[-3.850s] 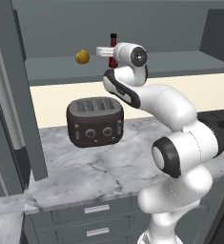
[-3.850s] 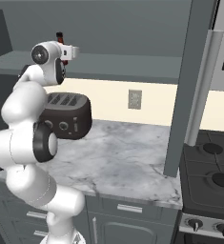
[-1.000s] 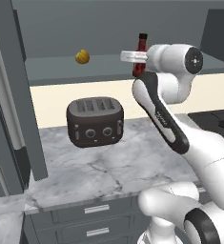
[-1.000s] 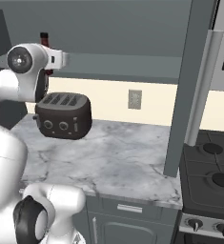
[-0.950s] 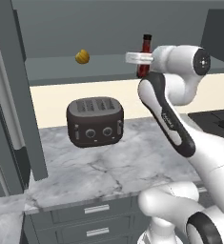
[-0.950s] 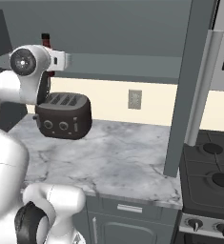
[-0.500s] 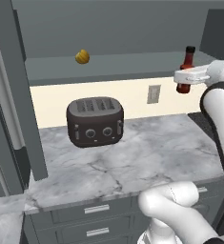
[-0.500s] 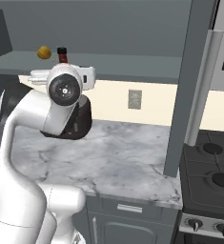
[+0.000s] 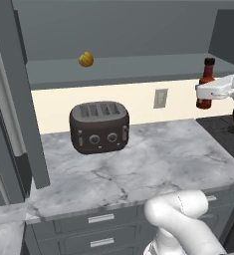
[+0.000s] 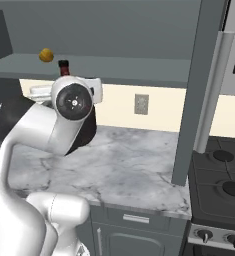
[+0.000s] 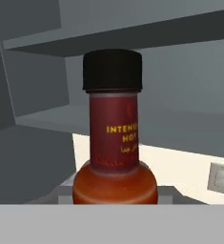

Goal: The dining table condiment station is running low on condiment bottle. Refill the condiment station by opening the cabinet and taking the condiment bottle from the cabinet and placing it on the dining table.

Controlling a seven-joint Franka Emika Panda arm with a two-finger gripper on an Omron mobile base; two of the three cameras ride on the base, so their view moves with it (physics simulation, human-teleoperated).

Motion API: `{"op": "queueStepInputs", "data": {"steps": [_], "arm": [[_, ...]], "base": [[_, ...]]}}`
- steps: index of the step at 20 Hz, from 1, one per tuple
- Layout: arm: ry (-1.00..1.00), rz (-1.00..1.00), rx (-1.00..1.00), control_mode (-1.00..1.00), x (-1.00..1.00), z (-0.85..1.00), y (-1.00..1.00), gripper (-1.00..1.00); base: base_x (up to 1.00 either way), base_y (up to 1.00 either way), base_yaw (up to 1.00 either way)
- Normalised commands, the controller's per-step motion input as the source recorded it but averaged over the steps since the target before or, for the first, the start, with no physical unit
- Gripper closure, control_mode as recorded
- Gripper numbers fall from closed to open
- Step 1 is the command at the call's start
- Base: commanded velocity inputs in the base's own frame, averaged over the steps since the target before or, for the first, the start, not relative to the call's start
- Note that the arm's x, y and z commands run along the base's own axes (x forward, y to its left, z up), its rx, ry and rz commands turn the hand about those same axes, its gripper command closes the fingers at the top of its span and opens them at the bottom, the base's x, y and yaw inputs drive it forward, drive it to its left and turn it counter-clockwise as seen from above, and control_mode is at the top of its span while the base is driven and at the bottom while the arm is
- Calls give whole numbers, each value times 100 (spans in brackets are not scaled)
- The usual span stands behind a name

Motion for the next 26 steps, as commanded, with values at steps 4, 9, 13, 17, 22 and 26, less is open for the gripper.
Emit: {"op": "queueStepInputs", "data": {"steps": [4, 9, 13, 17, 22, 26], "arm": [[0, -6, 0, -100, -42, -4, 22, 100], [0, 0, 0, 100, 0, 0, 0, 100], [0, 0, 0, 100, 0, 0, 0, 100], [0, 0, 0, 100, 0, 0, 0, 100], [0, 0, 0, 100, 0, 0, 0, 100], [0, 0, 0, 100, 0, 0, 0, 100]], "base": [[0, 0, 0], [-95, 19, -40], [-88, 3, -56], [-66, 0, -70], [-44, -4, -78], [-26, -16, -81]]}}
